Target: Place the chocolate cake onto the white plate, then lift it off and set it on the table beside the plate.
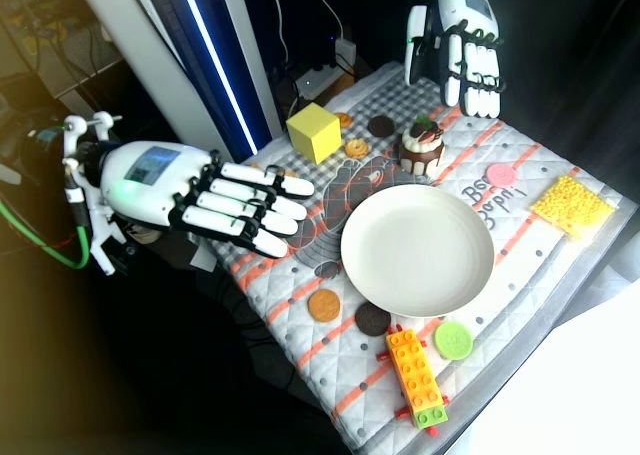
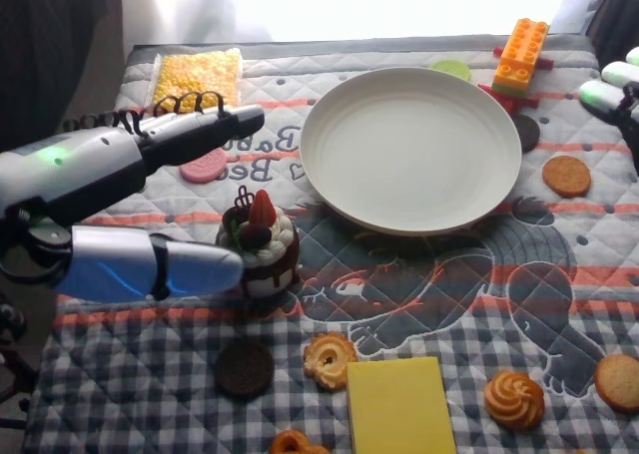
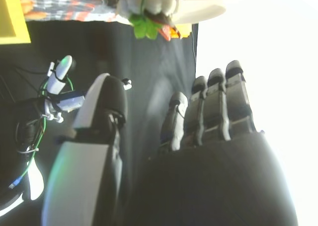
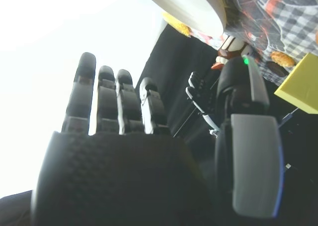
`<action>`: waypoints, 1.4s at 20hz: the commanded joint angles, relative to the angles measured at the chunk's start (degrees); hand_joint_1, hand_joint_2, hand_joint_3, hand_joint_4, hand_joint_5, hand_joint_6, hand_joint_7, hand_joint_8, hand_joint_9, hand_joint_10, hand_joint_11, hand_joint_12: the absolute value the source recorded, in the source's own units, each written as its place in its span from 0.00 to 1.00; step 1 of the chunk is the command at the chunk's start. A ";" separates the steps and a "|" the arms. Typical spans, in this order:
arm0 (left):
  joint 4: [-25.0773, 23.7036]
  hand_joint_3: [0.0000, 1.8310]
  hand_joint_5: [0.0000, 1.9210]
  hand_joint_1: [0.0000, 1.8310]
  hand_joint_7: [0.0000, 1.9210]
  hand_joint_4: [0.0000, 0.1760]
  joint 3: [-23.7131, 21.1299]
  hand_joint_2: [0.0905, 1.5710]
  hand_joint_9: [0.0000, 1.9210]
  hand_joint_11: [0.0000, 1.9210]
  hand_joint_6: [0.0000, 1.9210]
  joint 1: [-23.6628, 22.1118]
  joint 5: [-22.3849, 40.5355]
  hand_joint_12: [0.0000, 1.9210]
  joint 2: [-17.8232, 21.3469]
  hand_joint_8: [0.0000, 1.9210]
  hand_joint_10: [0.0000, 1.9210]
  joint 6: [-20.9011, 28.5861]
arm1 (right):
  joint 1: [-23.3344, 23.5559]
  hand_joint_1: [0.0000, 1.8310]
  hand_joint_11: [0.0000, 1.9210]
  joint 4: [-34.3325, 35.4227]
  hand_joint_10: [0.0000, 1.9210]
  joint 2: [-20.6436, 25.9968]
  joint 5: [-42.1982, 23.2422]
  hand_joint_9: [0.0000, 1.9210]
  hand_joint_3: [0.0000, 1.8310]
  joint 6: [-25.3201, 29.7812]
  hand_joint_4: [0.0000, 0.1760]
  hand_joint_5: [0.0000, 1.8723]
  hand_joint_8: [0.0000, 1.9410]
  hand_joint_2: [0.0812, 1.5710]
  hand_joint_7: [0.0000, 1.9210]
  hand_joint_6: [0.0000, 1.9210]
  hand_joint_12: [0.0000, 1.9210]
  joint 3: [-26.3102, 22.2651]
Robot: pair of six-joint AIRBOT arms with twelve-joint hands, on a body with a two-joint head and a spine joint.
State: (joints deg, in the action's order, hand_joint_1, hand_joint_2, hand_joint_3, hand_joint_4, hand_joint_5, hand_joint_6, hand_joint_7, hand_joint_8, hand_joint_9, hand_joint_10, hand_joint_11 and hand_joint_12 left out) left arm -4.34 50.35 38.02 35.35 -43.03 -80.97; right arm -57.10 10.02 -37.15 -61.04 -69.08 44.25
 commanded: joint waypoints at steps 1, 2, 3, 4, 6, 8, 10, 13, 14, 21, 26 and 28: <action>0.48 0.00 0.00 0.28 0.00 0.59 0.37 0.67 0.00 0.00 0.00 -0.77 5.96 0.28 -0.15 0.00 0.00 0.19 | 0.28 0.36 0.00 0.32 0.00 0.21 -7.27 0.01 0.01 -0.08 0.00 0.00 0.00 0.79 0.00 0.00 0.59 -0.09; 0.51 0.00 0.00 0.29 0.00 0.67 0.48 0.67 0.00 0.00 0.00 -0.84 5.80 0.22 -0.26 0.00 0.00 0.20 | 0.26 0.36 0.00 0.32 0.00 0.21 -7.27 0.00 0.01 -0.08 0.00 0.00 0.00 0.80 0.00 0.00 0.57 -0.09; 0.53 0.00 0.00 0.31 0.00 0.67 0.57 0.66 0.00 0.00 0.00 -0.91 5.69 0.18 -0.36 0.00 0.00 0.20 | 0.23 0.35 0.00 0.32 0.00 0.21 -7.27 0.00 0.00 -0.08 0.00 0.00 0.00 0.80 0.00 0.00 0.56 -0.10; 0.56 0.00 0.00 0.32 0.00 0.63 0.64 0.65 0.00 0.00 0.00 -0.98 5.57 0.19 -0.45 0.00 0.00 0.20 | 0.23 0.35 0.00 0.32 0.00 0.21 -7.27 0.00 0.00 -0.08 0.00 0.00 0.00 0.80 0.00 0.00 0.56 -0.10; 0.55 0.00 0.00 0.33 0.00 0.63 1.00 0.65 0.00 0.00 0.00 -1.47 4.55 0.18 -0.95 0.00 0.00 0.20 | 0.23 0.35 0.00 0.32 0.00 0.17 -7.27 0.00 0.00 -0.08 0.00 0.00 0.00 0.81 0.00 0.00 0.52 -0.10; 0.51 0.00 0.00 0.35 0.00 0.72 1.67 0.64 0.00 0.00 0.00 -2.40 3.08 0.17 -1.87 0.00 0.00 0.19 | 0.23 0.36 0.00 0.32 0.00 0.12 -7.27 0.00 0.00 -0.07 0.00 0.00 0.00 0.81 0.00 0.00 0.43 -0.09; 0.41 0.00 0.00 0.36 0.00 0.63 2.73 0.65 0.00 0.00 0.00 -3.76 0.66 0.09 -3.16 0.00 0.00 0.19 | 0.22 0.36 0.00 0.33 0.00 0.02 -7.27 0.00 0.00 0.03 0.00 0.00 0.00 0.81 0.00 0.00 0.49 -0.09; 0.24 0.00 0.00 0.34 0.00 0.63 4.43 0.65 0.00 0.00 0.00 -5.00 -2.48 0.00 -4.94 0.00 0.00 0.19 | 0.22 0.34 0.00 0.32 0.00 -0.05 -7.27 0.00 0.00 0.22 0.00 0.00 0.00 0.81 0.00 0.00 0.58 -0.09; 0.25 0.00 0.00 0.36 0.00 0.71 5.25 0.65 0.00 0.00 0.00 -5.53 -4.10 0.00 -5.70 0.00 0.00 0.19 | 0.19 0.34 0.00 0.32 0.00 -0.10 -7.27 0.00 0.00 0.24 0.00 0.00 0.00 0.81 0.00 0.00 0.57 -0.09; -0.02 0.00 0.00 0.44 0.00 0.69 9.27 0.62 0.00 0.00 0.00 -6.65 -12.56 0.00 -10.54 0.00 0.00 0.17 | 0.06 0.36 0.00 0.31 0.00 -0.23 -7.27 0.00 0.00 1.10 0.00 0.00 0.00 0.80 0.00 0.00 0.51 0.11; -0.03 0.00 0.15 0.50 0.15 0.31 10.60 0.69 0.04 0.00 0.05 -6.30 -14.29 0.72 -12.72 0.13 0.39 0.19 | -0.09 0.33 0.00 0.31 0.00 -0.28 -7.27 0.00 0.00 1.44 0.00 0.00 0.00 0.80 0.00 0.00 0.53 0.13; -0.03 0.00 0.05 0.55 0.11 0.38 10.59 0.74 0.06 0.00 0.69 -6.31 -13.51 0.88 -13.08 0.65 0.76 0.18 | -0.13 0.32 0.00 0.32 0.00 -0.31 -7.27 0.00 0.00 1.48 0.00 0.00 0.00 0.80 0.00 0.00 0.53 0.14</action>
State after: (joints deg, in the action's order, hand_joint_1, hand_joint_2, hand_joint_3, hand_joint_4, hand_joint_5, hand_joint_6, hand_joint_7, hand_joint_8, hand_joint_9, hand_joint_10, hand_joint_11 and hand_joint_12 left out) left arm -4.38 61.04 31.86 17.26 -56.01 -81.08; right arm -57.45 10.07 -37.60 -61.28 -67.72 44.27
